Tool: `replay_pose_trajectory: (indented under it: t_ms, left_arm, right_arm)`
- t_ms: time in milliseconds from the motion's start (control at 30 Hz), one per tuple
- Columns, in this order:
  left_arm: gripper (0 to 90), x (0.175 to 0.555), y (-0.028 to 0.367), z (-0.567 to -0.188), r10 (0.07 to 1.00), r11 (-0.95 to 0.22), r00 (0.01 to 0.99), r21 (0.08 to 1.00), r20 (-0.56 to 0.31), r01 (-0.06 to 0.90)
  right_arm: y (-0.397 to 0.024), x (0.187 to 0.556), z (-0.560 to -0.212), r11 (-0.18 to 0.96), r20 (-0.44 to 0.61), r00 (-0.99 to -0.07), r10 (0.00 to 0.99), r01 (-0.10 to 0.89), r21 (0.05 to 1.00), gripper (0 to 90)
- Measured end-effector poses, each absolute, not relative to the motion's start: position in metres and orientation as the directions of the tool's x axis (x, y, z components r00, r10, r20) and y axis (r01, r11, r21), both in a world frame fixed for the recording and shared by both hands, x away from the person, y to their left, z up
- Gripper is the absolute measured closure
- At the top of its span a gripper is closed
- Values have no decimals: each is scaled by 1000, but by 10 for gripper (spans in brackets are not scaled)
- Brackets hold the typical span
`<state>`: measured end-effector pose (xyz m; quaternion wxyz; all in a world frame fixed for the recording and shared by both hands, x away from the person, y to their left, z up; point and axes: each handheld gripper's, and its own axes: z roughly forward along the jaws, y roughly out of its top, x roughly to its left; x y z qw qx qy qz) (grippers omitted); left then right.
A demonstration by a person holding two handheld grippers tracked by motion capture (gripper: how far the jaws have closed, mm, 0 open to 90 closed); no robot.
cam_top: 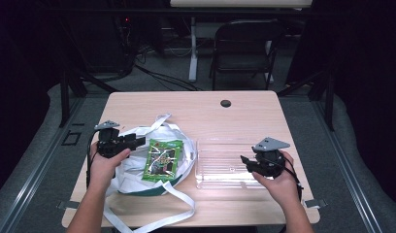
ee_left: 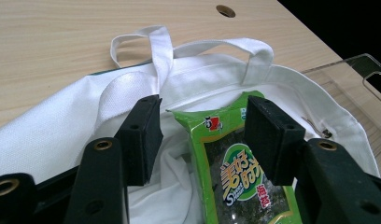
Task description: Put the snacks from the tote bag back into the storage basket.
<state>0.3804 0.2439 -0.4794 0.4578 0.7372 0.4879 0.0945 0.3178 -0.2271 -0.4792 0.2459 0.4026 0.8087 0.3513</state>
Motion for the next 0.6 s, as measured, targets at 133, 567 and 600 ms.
replay_pose_trajectory:
  t_ms: [133, 567, 600]
  left_arm:
    - [462, 380, 243, -480, 806, -108, 504, 760, -311, 641]
    - [385, 379, 243, -488, 786, -108, 498, 712, -366, 694]
    - [380, 378, 243, -489, 785, -107, 498, 712, -368, 694]
  right_arm:
    - [-227, 317, -480, 445, -137, -556, 820, 468, 763, 459]
    - [-223, 324, -477, 440, -118, -570, 813, 469, 766, 459]
    - [-222, 324, -477, 445, -123, -572, 811, 467, 764, 460]
